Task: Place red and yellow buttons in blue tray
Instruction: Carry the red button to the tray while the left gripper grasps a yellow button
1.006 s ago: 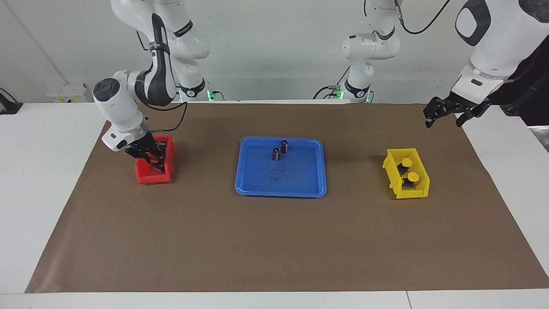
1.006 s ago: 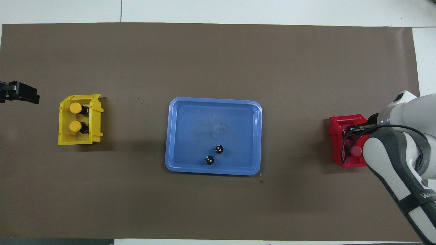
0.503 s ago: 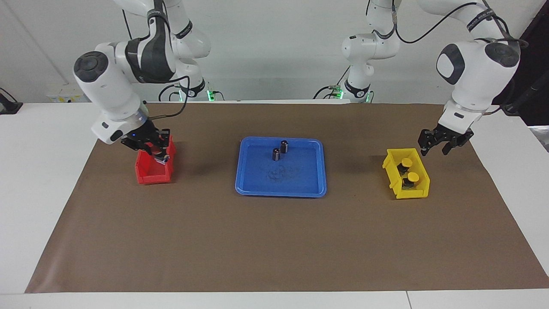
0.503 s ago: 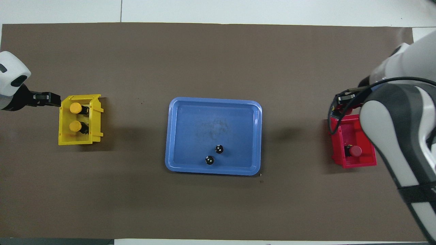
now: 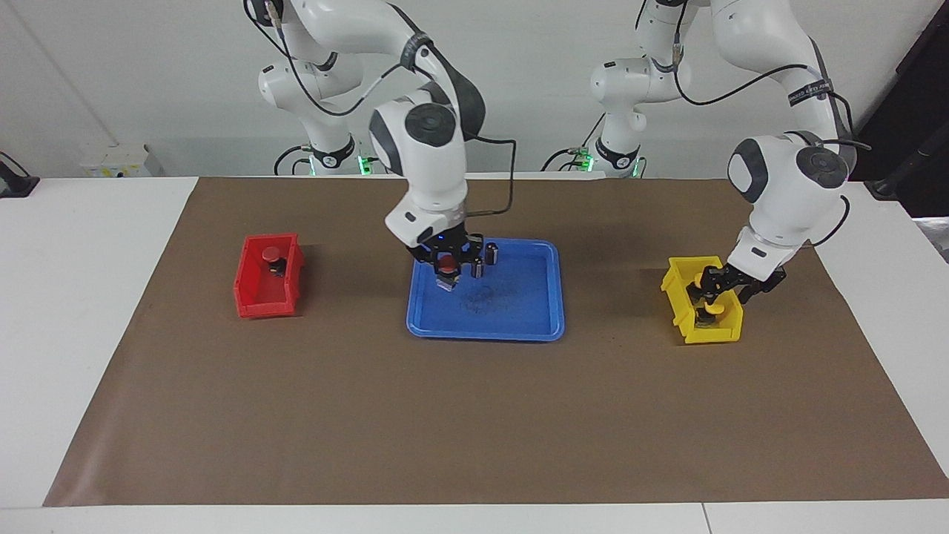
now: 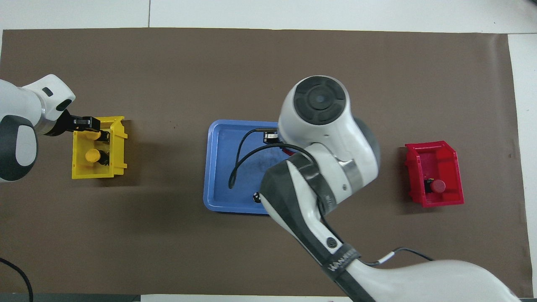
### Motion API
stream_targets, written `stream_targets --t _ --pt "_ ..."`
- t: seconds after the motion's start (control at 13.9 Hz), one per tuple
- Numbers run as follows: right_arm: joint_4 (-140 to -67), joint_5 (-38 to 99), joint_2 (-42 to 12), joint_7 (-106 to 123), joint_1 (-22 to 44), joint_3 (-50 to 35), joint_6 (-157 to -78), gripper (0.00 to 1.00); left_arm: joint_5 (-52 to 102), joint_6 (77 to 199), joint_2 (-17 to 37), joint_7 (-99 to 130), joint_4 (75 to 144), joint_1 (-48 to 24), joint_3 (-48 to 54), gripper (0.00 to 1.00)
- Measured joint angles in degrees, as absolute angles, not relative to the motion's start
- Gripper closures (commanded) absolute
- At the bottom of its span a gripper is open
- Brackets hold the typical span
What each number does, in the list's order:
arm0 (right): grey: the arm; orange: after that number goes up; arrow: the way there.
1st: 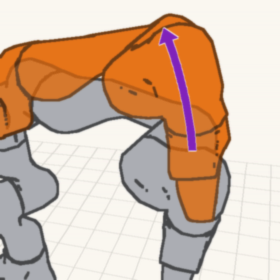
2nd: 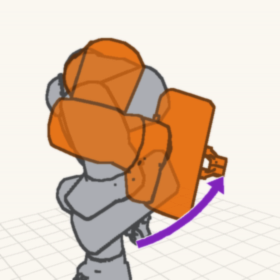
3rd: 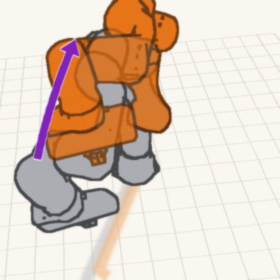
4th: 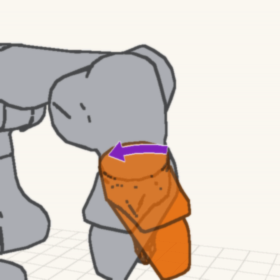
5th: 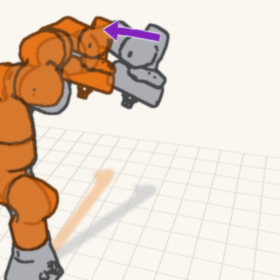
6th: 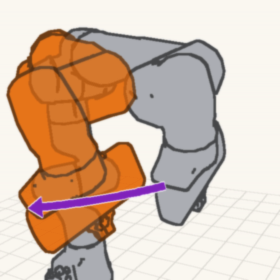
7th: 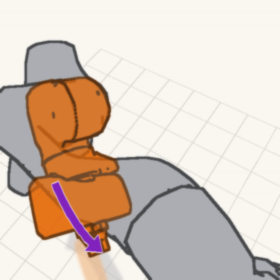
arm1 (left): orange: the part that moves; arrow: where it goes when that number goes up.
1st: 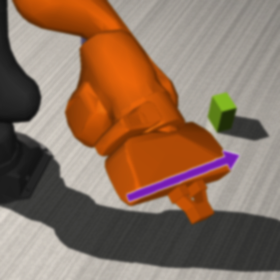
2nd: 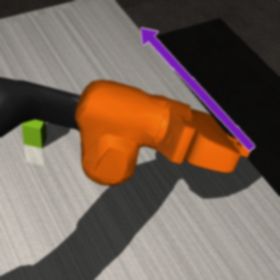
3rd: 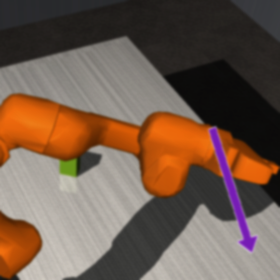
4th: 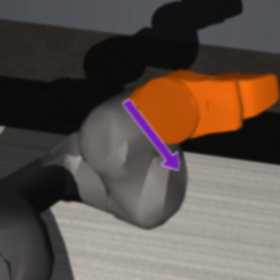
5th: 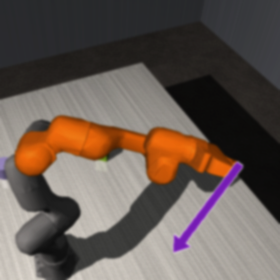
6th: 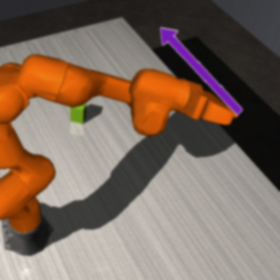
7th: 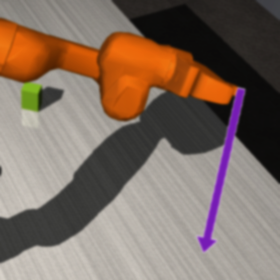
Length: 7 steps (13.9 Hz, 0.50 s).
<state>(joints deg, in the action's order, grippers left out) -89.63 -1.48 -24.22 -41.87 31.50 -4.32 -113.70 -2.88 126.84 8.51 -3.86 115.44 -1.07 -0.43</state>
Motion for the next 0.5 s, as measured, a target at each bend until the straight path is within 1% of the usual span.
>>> stream_targets --t 0.07,0.14,0.22,0.29,0.36,0.43,0.5 --pt "-86.42 -2.88 -27.99 -44.29 32.79 -4.26 -113.79 0.77 -2.88 127.58 9.19 -3.86 115.51 -1.08 -0.40 0.31" --pt "-84.13 -3.50 -30.58 -45.24 33.20 -4.18 -113.82 0.77 -2.88 128.34 9.79 -3.86 115.60 -1.08 -0.38 0.31" --pt "-82.96 -3.54 -31.95 -45.31 33.22 -4.09 -113.88 0.77 -2.88 128.74 10.18 -3.86 115.65 -1.08 -0.37 0.31" --pt "-82.87 -3.54 -32.35 -45.31 33.26 -4.05 -113.95 0.76 -2.88 128.82 10.33 -3.86 115.71 -1.08 -0.37 0.35" --pt "-83.04 -3.54 -32.38 -45.31 33.27 -4.05 -114.10 0.71 -2.88 128.88 10.36 -3.85 115.95 -1.08 -0.37 0.53" --pt "-83.24 -3.53 -32.37 -45.31 33.27 -4.04 -114.74 0.51 -2.88 129.02 10.37 -3.85 116.31 -1.08 -0.37 0.98" --pt "-83.51 -3.53 -32.38 -45.32 33.27 -4.00 -115.30 0.13 -2.88 129.26 10.37 -3.82 116.69 -1.08 -0.37 0.99"
